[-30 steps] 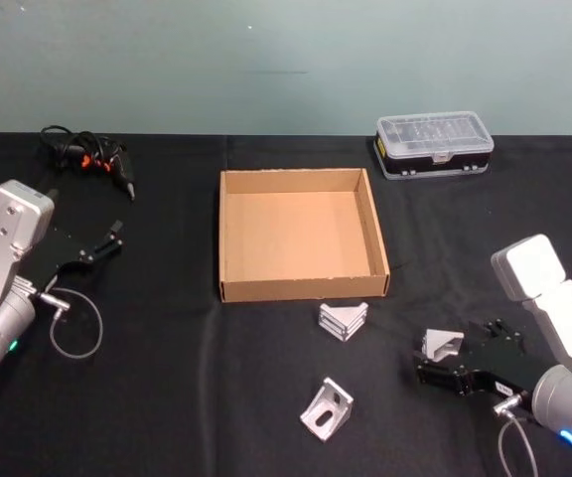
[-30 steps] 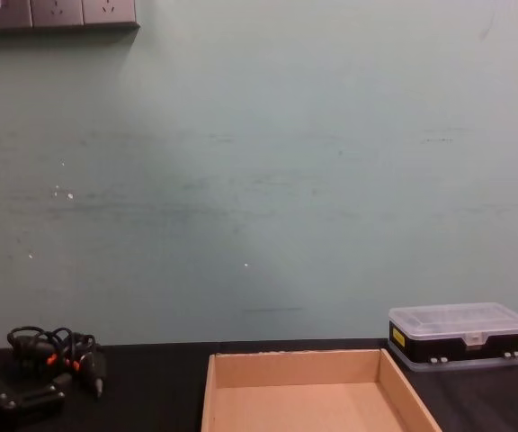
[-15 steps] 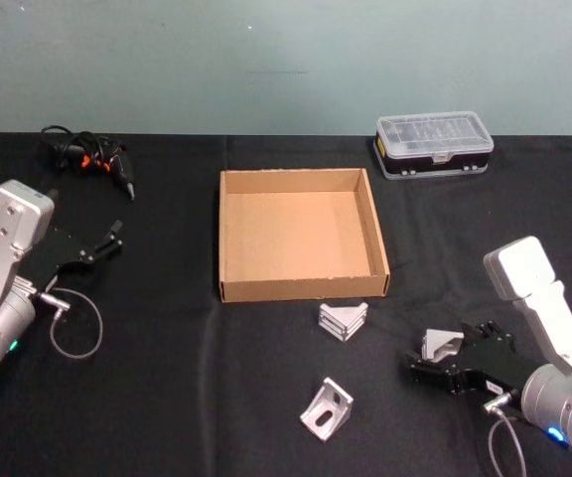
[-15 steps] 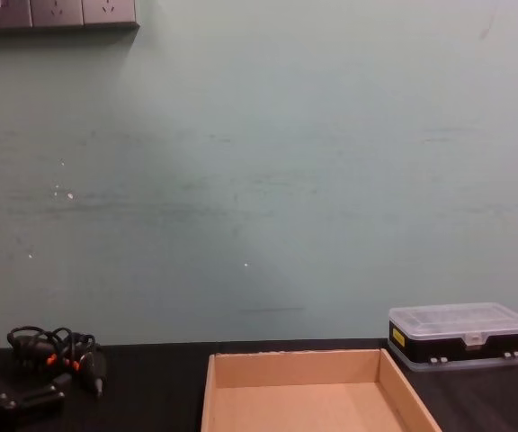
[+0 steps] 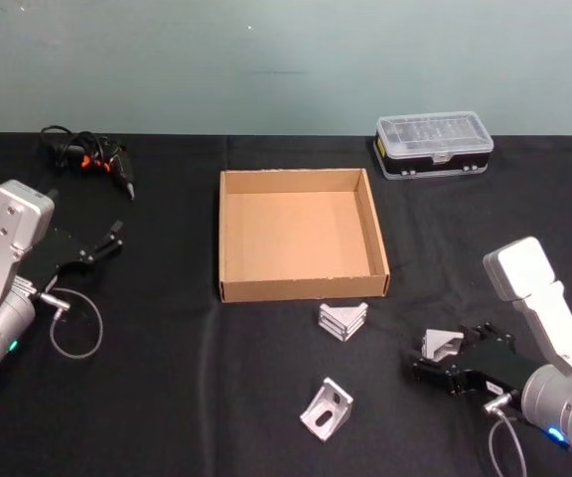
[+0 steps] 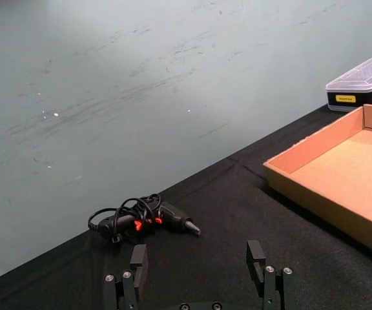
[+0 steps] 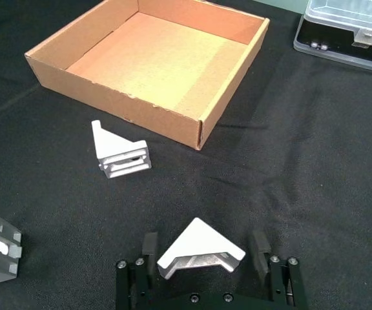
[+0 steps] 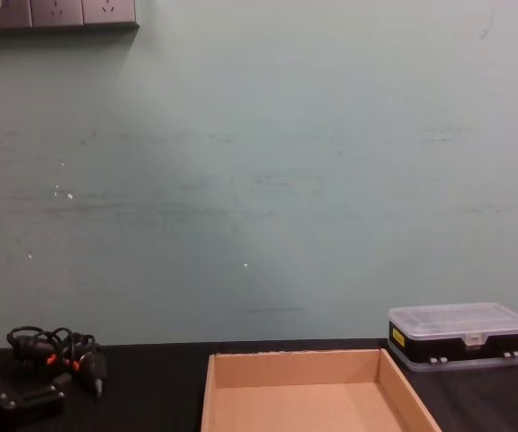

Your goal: Use one hand to pick up the angle iron from the table and place it into the box.

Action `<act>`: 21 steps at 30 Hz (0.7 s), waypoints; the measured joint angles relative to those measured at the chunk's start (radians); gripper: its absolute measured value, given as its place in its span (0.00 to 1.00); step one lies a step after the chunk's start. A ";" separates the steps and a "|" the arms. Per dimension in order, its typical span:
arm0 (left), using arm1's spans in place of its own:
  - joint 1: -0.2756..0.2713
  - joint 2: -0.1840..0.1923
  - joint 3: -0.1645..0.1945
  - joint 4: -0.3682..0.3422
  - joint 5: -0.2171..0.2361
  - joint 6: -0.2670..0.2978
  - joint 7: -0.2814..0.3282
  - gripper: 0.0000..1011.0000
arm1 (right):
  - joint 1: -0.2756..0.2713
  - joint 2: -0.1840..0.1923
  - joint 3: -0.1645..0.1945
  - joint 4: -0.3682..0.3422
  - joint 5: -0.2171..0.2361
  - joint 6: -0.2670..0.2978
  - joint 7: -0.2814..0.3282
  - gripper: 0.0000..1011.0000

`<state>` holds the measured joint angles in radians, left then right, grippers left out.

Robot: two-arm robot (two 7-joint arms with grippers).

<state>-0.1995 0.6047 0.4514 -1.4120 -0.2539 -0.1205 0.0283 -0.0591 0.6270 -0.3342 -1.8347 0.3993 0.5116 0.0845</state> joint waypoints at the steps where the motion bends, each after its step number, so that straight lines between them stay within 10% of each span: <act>1: 0.000 0.000 0.000 0.000 0.000 0.000 0.000 0.99 | 0.000 0.000 0.000 0.000 0.000 0.000 0.000 0.88; 6: 0.000 0.000 0.000 0.000 0.000 0.000 0.000 0.99 | 0.000 0.001 0.001 -0.001 0.001 0.000 0.000 0.73; 21: 0.000 0.000 0.000 0.000 0.000 0.000 0.000 0.99 | -0.014 0.001 0.024 -0.028 -0.002 -0.025 0.013 0.73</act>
<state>-0.1995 0.6047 0.4514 -1.4120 -0.2539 -0.1205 0.0283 -0.0734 0.6283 -0.3105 -1.8623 0.3978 0.4863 0.0977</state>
